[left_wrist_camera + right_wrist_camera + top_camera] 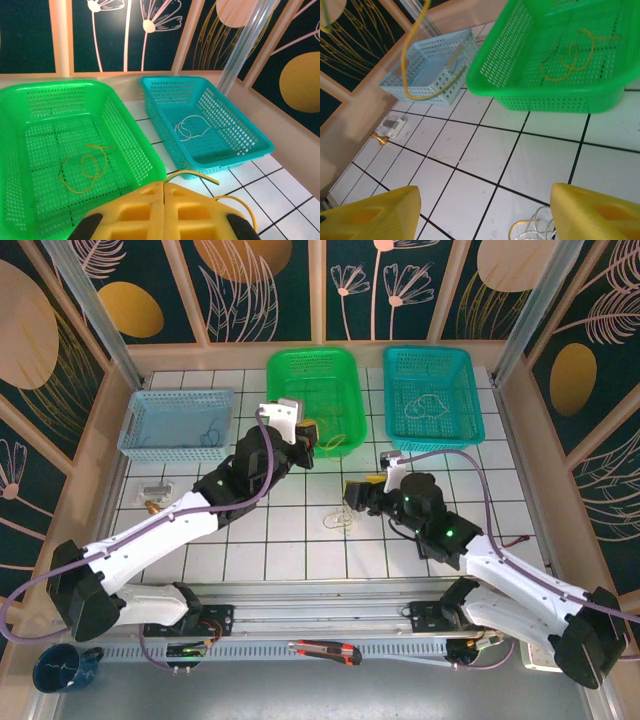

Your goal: Untangle the cables

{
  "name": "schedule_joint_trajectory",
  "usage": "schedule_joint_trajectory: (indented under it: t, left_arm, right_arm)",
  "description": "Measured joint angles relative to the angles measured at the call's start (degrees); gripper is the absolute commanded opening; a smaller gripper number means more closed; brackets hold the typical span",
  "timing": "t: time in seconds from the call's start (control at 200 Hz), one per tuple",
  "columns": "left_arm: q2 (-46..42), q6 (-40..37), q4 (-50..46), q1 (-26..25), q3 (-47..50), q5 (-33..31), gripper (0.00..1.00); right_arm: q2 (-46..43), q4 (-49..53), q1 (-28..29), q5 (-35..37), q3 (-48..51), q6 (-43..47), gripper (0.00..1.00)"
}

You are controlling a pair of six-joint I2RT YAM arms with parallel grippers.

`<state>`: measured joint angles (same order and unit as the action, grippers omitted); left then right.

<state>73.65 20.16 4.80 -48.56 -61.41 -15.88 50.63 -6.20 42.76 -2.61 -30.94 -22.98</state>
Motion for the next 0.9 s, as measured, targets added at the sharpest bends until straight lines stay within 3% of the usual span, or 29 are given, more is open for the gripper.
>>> schedule_joint_trajectory:
  t: [0.646,0.711,0.831,0.901]
  left_arm:
    - [1.5,0.6,-0.9,0.0,-1.9,4.9,0.00]
    - [1.5,0.9,-0.9,0.0,-2.4,5.2,0.00]
    - [1.5,1.1,-0.8,0.0,-2.8,5.6,0.00]
    - [1.5,1.2,-0.9,0.0,-2.9,5.6,0.00]
  right_arm:
    - [14.1,-3.7,-0.5,-7.0,-10.5,8.8,0.66]
    - [15.1,-4.4,-0.5,-7.0,-10.5,9.0,0.57]
    - [15.6,-5.5,-0.8,-7.1,-10.5,8.8,0.19]
    - [15.6,-6.0,-1.1,-7.2,-10.4,8.5,0.03]
